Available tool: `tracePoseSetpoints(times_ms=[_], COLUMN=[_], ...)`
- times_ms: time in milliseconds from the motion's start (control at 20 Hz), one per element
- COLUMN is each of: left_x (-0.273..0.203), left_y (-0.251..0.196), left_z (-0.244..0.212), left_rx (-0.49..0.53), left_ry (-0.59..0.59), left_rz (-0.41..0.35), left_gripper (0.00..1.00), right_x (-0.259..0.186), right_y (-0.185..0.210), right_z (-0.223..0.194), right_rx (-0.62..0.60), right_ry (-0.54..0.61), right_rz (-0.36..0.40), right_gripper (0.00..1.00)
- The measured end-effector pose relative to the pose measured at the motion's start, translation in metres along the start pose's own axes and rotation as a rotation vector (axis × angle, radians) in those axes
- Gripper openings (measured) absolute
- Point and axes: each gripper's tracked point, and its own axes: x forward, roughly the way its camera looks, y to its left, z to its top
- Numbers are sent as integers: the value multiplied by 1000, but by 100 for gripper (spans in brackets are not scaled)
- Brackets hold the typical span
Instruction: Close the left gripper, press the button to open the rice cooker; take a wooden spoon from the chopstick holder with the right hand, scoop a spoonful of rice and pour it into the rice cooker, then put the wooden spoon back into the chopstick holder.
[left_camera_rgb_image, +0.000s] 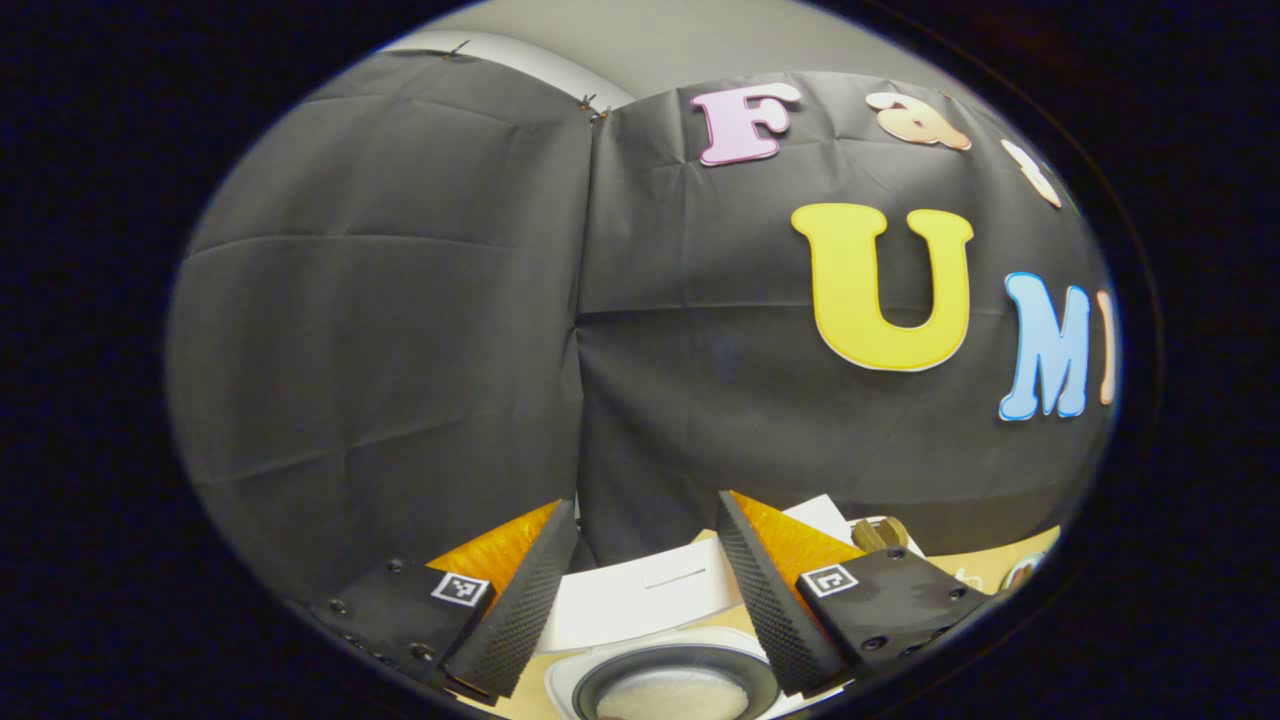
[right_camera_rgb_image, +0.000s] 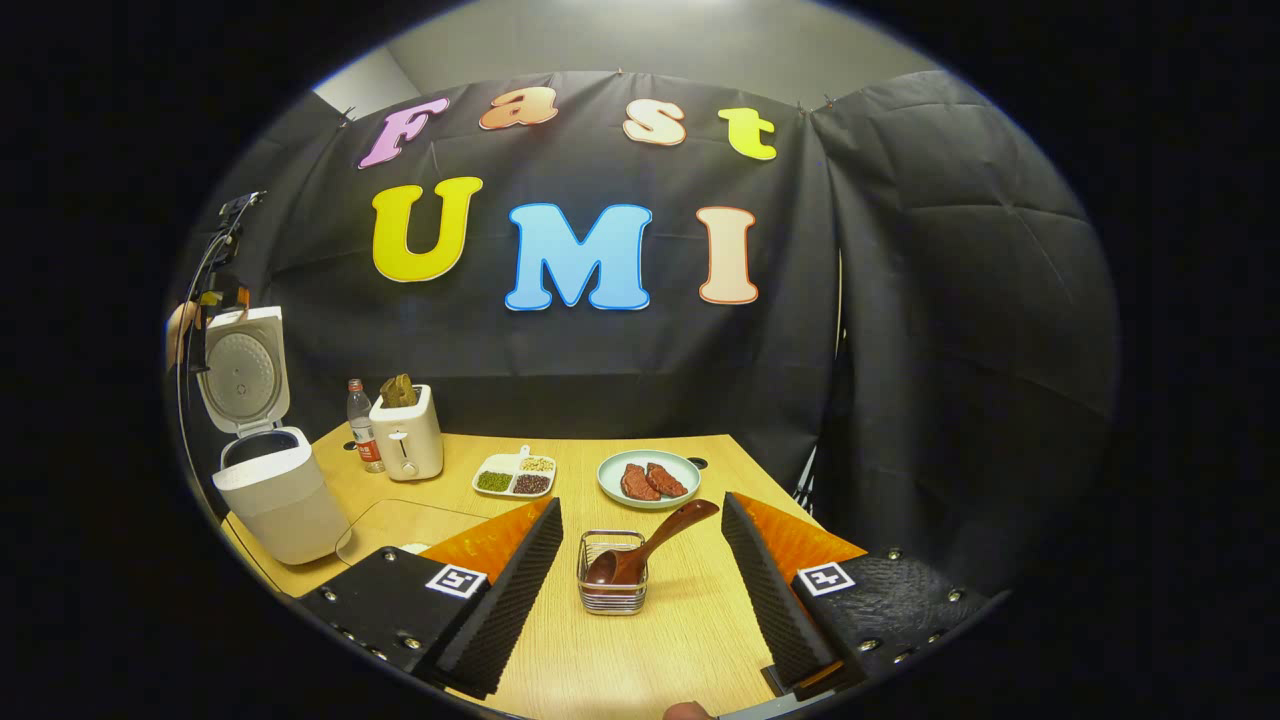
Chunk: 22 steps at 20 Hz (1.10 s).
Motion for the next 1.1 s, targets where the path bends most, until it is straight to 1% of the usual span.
tracePoseSetpoints(times_ms=[50, 100, 150, 200, 250, 300, 350, 400, 450, 550, 600, 650, 700, 1100], left_x=[-5, -10, -15, -19, -21, -24, -29, -34, -37, -47, -54, -59, -64, -99], left_y=[-3, -5, -6, -8, -11, -12, -14, -16, -19, -25, -29, -35, -38, -62], left_z=[-3, -4, -6, -8, -13, -15, -18, -21, -25, -34, -40, -49, -60, -125], left_rx=[0, -1, -4, -8, -13, -14, -10, -9, -5, 2, 1, -5, -9, 17], left_ry=[2, 7, 14, 22, 31, 38, 42, 45, 49, 57, 72, 95, 120, 197], left_rz=[-1, -1, -1, -2, -3, -4, -5, -6, -8, -15, -23, -33, -39, -71], left_gripper=[98, 94, 94, 97, 94, 98, 98, 100, 98, 98, 98, 94, 98, 98], right_x=[1, 2, 3, 5, 5, 6, 6, 7, 8, 8, 9, 10, 10, 13], right_y=[-3, -5, -9, -12, -14, -17, -21, -24, -26, -32, -33, -35, -36, -42], right_z=[-1, -2, -2, -4, -5, -5, -4, -4, -4, -4, -4, -5, -5, -13], right_rx=[1, 2, 3, 4, 9, 13, 18, 23, 26, 26, 25, 25, 26, 28], right_ry=[3, 4, 4, 5, 6, 5, 3, 2, 2, 0, 0, 3, 3, 22], right_rz=[4, 6, 7, 10, 13, 15, 15, 18, 21, 27, 30, 36, 40, 73], right_gripper=[98, 97, 97, 97, 98, 97, 97, 98, 98, 98, 97, 97, 97, 97])
